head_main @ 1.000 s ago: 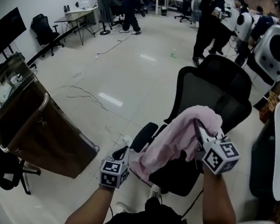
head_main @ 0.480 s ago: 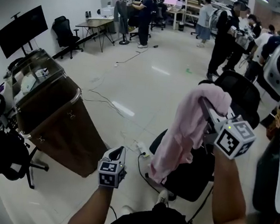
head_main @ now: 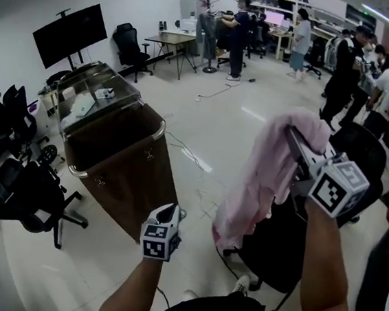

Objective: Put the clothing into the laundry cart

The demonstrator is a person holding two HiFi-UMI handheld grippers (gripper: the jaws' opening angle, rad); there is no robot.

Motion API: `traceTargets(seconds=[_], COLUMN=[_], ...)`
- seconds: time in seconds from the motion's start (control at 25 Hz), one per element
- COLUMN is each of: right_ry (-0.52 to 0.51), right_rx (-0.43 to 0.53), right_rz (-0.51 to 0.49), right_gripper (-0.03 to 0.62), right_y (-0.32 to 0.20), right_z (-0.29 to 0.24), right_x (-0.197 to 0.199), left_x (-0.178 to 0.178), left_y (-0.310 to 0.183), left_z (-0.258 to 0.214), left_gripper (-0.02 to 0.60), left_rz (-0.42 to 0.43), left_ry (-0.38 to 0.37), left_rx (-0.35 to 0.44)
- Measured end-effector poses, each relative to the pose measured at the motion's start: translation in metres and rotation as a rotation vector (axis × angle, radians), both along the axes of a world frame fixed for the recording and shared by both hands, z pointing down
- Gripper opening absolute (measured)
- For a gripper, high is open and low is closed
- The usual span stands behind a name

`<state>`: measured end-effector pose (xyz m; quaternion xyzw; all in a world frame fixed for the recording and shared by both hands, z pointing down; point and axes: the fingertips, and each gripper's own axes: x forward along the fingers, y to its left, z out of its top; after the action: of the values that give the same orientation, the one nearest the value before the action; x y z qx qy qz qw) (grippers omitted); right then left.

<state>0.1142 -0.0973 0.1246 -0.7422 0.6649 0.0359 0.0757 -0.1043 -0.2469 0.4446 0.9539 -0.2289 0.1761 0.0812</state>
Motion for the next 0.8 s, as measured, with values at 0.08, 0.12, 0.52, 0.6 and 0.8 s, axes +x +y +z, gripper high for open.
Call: traceTargets(seconds=[0.08,0.12,0.52,0.6,0.8], right_ry=[-0.002,-0.004,-0.042,-0.042,-0.041], right_rx=[-0.001,-0.002,0.02,0.04,0.079], right_rz=[-0.032,-0.047,-0.182,-0.216,-0.304], right_gripper=[0.086,0.086,0.086,0.086,0.086], right_y=[-0.019,-0.028,-0.123,-0.14,-0.183], right_z=[0.001,0.001,-0.005,-0.016,-0.039], right_x=[-0.016,-0.023,-0.1,-0.116,-0.154], left_x=[-0.02,-0.031,-0.119,-0.134,-0.159], left_y=[-0.013,-0.02,-0.074,-0.084,-0.112], left_z=[-0.007,-0.011,-0.046,-0.052,-0.078], left_gripper=[0.0,0.0,0.0,0.0,0.0], left_rz=[-0.031,-0.047,-0.177,-0.211,-0.287], left_ry=[0.007,0.01,0.024,0.029,0.056], left_rx=[0.007,0.01,0.063,0.068,0.097])
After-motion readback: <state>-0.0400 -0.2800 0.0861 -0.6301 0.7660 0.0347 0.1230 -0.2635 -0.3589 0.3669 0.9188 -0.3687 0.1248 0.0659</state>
